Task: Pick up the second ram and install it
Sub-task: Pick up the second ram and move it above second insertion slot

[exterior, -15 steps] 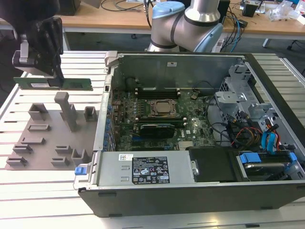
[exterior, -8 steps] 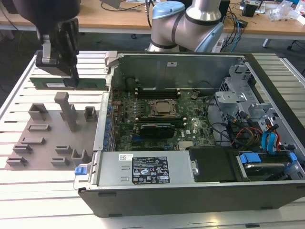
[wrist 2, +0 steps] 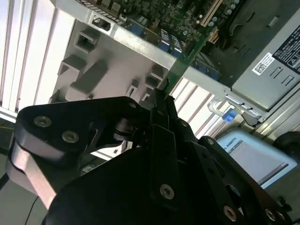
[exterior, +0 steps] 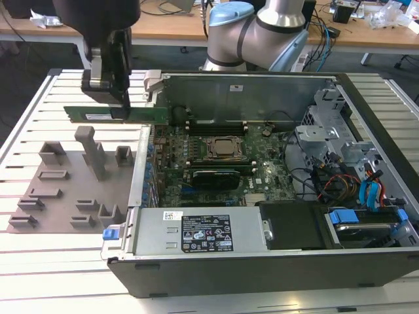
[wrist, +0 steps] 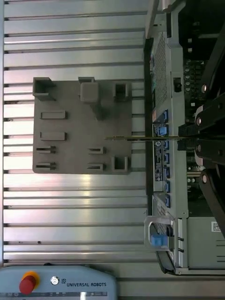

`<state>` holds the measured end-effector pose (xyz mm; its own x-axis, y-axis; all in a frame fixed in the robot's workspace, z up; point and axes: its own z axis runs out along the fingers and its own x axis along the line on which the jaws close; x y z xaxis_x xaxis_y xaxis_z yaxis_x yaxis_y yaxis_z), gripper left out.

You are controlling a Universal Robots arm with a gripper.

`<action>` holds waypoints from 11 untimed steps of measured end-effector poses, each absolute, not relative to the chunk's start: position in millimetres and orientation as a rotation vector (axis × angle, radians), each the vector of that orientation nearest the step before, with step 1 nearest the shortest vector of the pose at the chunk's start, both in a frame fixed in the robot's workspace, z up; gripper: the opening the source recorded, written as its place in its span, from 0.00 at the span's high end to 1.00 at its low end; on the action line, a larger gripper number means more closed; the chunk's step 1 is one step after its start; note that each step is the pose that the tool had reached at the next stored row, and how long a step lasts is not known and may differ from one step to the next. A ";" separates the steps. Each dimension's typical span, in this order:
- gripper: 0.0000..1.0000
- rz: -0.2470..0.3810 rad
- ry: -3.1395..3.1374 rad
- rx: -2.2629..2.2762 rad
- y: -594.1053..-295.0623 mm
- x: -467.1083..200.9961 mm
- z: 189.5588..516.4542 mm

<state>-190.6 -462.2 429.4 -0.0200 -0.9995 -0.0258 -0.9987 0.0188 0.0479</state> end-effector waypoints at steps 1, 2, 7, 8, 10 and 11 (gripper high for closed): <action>0.87 -0.082 -2.231 2.188 -462.2 -187.5 429.4; 0.87 -0.082 -2.231 2.188 -462.1 -179.4 429.3; 0.87 -0.084 -2.230 2.187 -462.2 -153.3 429.4; 0.87 -0.084 -2.230 2.187 -462.2 -148.4 429.4; 0.87 -0.085 -2.230 2.187 -462.1 -143.1 429.3; 0.87 -0.085 -2.230 2.187 -462.2 -137.8 429.3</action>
<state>-137.8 -462.2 429.3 -0.0201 -0.9995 -0.0259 -0.9985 0.0187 0.0511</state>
